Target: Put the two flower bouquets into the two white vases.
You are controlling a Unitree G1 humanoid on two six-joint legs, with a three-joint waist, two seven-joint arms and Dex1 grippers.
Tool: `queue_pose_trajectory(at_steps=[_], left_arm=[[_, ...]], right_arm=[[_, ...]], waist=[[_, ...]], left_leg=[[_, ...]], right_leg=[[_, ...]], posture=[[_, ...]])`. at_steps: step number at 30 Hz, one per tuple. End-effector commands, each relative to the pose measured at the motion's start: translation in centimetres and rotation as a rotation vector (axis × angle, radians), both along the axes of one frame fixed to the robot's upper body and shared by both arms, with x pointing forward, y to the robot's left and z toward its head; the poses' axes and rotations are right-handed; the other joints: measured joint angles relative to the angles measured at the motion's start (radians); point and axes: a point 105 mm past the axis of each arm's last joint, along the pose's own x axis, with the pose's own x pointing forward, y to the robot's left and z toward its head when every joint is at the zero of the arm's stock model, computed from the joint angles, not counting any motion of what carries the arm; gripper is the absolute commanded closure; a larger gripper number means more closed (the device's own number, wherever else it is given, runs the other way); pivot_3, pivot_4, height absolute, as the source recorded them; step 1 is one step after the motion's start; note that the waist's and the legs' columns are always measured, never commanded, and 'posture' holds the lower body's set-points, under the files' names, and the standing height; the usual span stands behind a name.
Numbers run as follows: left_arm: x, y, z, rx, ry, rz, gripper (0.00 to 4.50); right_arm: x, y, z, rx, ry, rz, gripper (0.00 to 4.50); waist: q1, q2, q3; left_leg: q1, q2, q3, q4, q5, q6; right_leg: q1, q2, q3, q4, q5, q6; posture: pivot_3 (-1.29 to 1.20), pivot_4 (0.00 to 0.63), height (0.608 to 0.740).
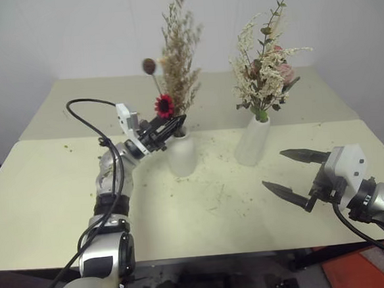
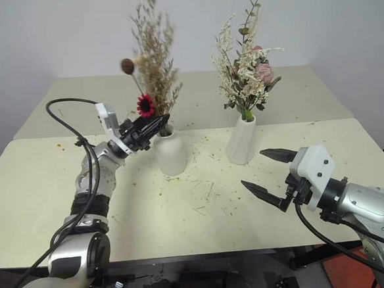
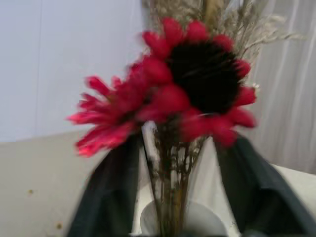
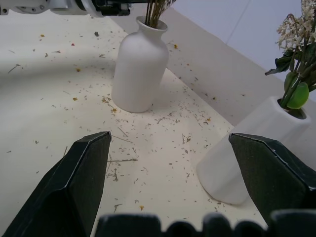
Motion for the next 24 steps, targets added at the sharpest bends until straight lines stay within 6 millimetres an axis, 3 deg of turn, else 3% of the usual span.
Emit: queue_pose_trajectory(at_steps=[1,3,9,12,16,20,24], left_arm=[[-0.8,1.0,-0.2,0.128,-0.017,0.023,0.63],[-1.1,1.4,-0.8,0.217,-0.006,0.037,0.04],[-0.6,4.4,-0.8,0.282,0.053,0.167,0.04],[-1.3,7.1,-1.3,0.345,0.044,0.247,0.04],[-4.7,10.4,-1.2,0.415,-0.023,0.273,0.04],[-9.0,11.6,0.4,0.433,-0.074,0.225,0.04],[-11.4,11.9,1.2,0.494,-0.092,0.240,0.04]], right_arm=[[-0.1,0.0,0.9,-0.006,-0.047,0.009,0.00],[0.0,0.0,0.9,-0.009,-0.048,0.009,0.00],[0.4,0.0,1.0,-0.012,-0.054,0.010,0.00],[0.5,-0.2,1.1,-0.015,-0.055,0.006,0.00],[0.2,-1.3,1.4,-0.013,-0.049,-0.017,0.00],[-0.3,-3.8,1.7,-0.006,-0.032,-0.061,0.00],[-0.6,-6.7,2.0,-0.042,-0.014,-0.105,0.00]], waist=[[-0.002,0.000,0.000],[-0.001,0.000,0.000],[0.004,0.000,0.000],[0.000,0.000,0.000],[-0.009,0.001,0.000],[0.002,0.001,0.000],[0.013,0.001,-0.001]], left_leg=[[0.000,0.000,0.000,0.000,0.000,0.000],[0.001,0.000,0.000,0.000,0.000,0.000],[0.000,0.000,0.000,0.000,0.000,0.000],[0.000,0.000,0.000,0.000,0.000,0.000],[0.001,0.002,0.002,-0.001,0.000,0.000],[0.001,0.004,0.003,-0.001,0.000,0.000],[0.002,0.003,0.004,-0.001,0.000,0.000]], right_leg=[[0.000,0.000,0.000,0.000,0.000,0.000],[0.000,0.000,0.000,0.001,0.000,0.000],[0.000,0.000,0.000,0.000,0.000,0.000],[0.000,0.000,0.000,0.000,0.000,0.000],[-0.001,0.001,0.001,0.001,0.000,-0.001],[-0.001,0.001,0.000,0.001,0.000,-0.001],[0.000,-0.001,-0.001,0.000,-0.001,-0.001]], posture=[[0.00,0.150,0.740],[0.00,0.150,0.740],[0.00,0.150,0.740],[0.00,0.150,0.740],[0.00,0.150,0.740],[0.00,0.150,0.740],[0.00,0.150,0.740]])
